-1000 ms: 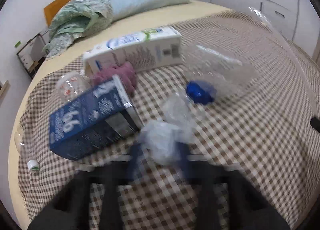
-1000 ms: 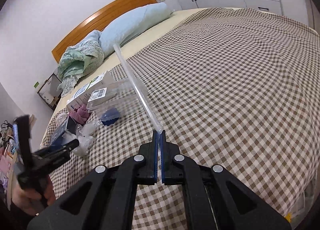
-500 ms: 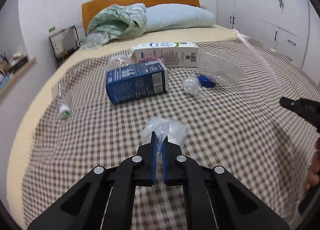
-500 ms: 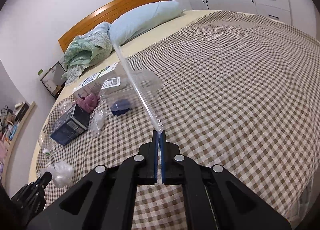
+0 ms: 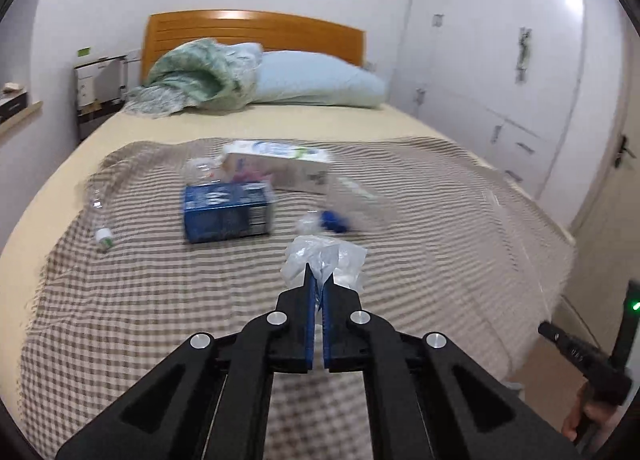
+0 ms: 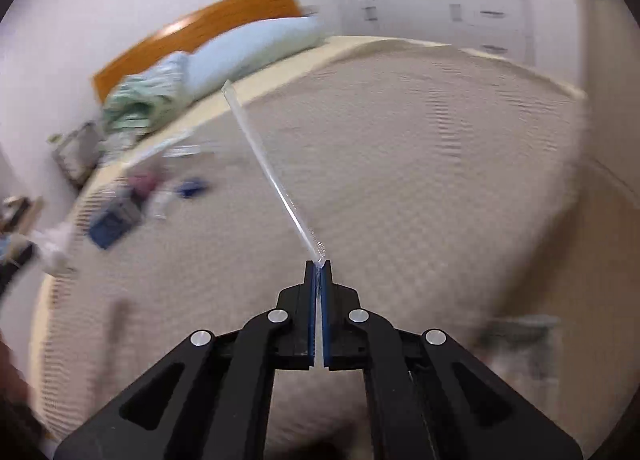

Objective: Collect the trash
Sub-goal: 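Carry the plastic wrap in the left tool while the right tool carries the straw to the wastebasket, then open the right tool, then the left tool, over the wastebasket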

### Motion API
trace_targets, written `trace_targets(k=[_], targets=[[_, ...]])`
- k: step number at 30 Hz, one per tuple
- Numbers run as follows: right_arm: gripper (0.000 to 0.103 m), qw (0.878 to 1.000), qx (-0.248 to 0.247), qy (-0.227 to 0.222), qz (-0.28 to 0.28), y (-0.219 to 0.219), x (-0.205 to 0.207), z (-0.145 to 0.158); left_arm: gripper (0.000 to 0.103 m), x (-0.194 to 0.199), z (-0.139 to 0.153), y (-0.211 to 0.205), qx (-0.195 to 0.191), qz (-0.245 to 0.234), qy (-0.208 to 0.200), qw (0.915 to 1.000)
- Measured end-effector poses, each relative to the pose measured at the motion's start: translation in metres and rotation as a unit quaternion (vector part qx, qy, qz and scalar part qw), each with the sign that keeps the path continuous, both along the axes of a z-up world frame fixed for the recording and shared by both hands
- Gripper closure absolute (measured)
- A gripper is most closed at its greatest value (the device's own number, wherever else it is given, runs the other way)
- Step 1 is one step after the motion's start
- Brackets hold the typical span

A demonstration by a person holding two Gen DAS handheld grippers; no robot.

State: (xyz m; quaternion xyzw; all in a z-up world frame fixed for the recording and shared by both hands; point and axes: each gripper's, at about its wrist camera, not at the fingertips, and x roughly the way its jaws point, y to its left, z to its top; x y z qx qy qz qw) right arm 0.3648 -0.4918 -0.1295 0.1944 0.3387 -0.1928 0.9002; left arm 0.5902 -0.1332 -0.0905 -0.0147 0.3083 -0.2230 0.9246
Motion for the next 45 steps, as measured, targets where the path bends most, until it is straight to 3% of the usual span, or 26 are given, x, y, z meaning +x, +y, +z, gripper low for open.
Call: trace_targets(k=[4,8,12,15,17,19,20,22,23,27,30,33,34,35,39,43,44,45], targets=[[0.101,0.995,-0.023,0.069,-0.066,-0.064,-0.078,-0.032,0.103,-0.034,0.003,-0.041,-0.018,-0.067,0.021,0.9974],[0.101,0.976,0.078,0.158,-0.129,-0.123,-0.15,-0.126,0.103,-0.073,-0.015,-0.101,-0.022,-0.167,0.078,0.9827],[0.101,0.932,0.244,0.205,-0.174,-0.151,-0.19,-0.243,0.103,-0.118,-0.046,-0.158,0.023,-0.229,0.111,0.9667],[0.101,0.9,0.324,0.223,-0.188,-0.156,-0.194,-0.313,0.103,-0.145,-0.067,-0.185,0.058,-0.255,0.123,0.9575],[0.1,0.882,0.355,0.235,-0.2,-0.156,-0.183,-0.354,0.103,-0.155,-0.079,-0.197,0.075,-0.262,0.134,0.9527],[0.1,0.875,0.365,0.26,-0.182,-0.156,-0.164,-0.385,0.103,-0.16,-0.092,-0.21,0.086,-0.261,0.152,0.9494],[0.098,0.871,0.366,0.28,-0.168,-0.152,-0.157,-0.396,0.103,-0.161,-0.099,-0.217,0.092,-0.256,0.164,0.9482],[0.063,0.862,0.381,0.311,-0.12,-0.14,-0.138,-0.414,0.103,-0.162,-0.109,-0.231,0.098,-0.251,0.182,0.9456],[0.047,0.866,0.383,0.302,-0.108,-0.137,-0.136,-0.413,0.103,-0.164,-0.115,-0.24,0.1,-0.252,0.189,0.9438],[0.045,0.905,0.288,0.29,-0.115,-0.143,-0.145,-0.374,0.103,-0.173,-0.14,-0.286,0.123,-0.267,0.214,0.9317],[0.039,0.933,0.219,0.251,-0.136,-0.163,-0.172,-0.324,0.103,-0.184,-0.175,-0.323,0.145,-0.28,0.257,0.9134],[0.037,0.943,0.187,0.207,-0.18,-0.193,-0.211,-0.283,0.103,-0.199,-0.227,-0.361,0.179,-0.296,0.319,0.8823],[0.037,0.944,0.183,0.194,-0.193,-0.205,-0.222,-0.274,0.103,-0.206,-0.254,-0.376,0.205,-0.301,0.359,0.8594],[0.037,0.944,0.179,0.18,-0.209,-0.216,-0.232,-0.262,0.103,-0.212,-0.268,-0.386,0.22,-0.305,0.375,0.8472],[0.037,0.944,0.162,0.149,-0.245,-0.242,-0.253,-0.238,0.103,-0.232,-0.322,-0.427,0.288,-0.331,0.378,0.8156],[0.037,0.939,0.168,0.151,-0.259,-0.246,-0.269,-0.249,0.099,-0.242,-0.398,-0.457,0.348,-0.333,0.398,0.7809],[0.037,0.938,0.172,0.155,-0.258,-0.245,-0.27,-0.25,0.075,-0.243,-0.418,-0.458,0.36,-0.318,0.41,0.7757],[0.037,0.937,0.176,0.161,-0.255,-0.245,-0.271,-0.254,0.041,-0.244,-0.43,-0.458,0.371,-0.305,0.421,0.7695]])
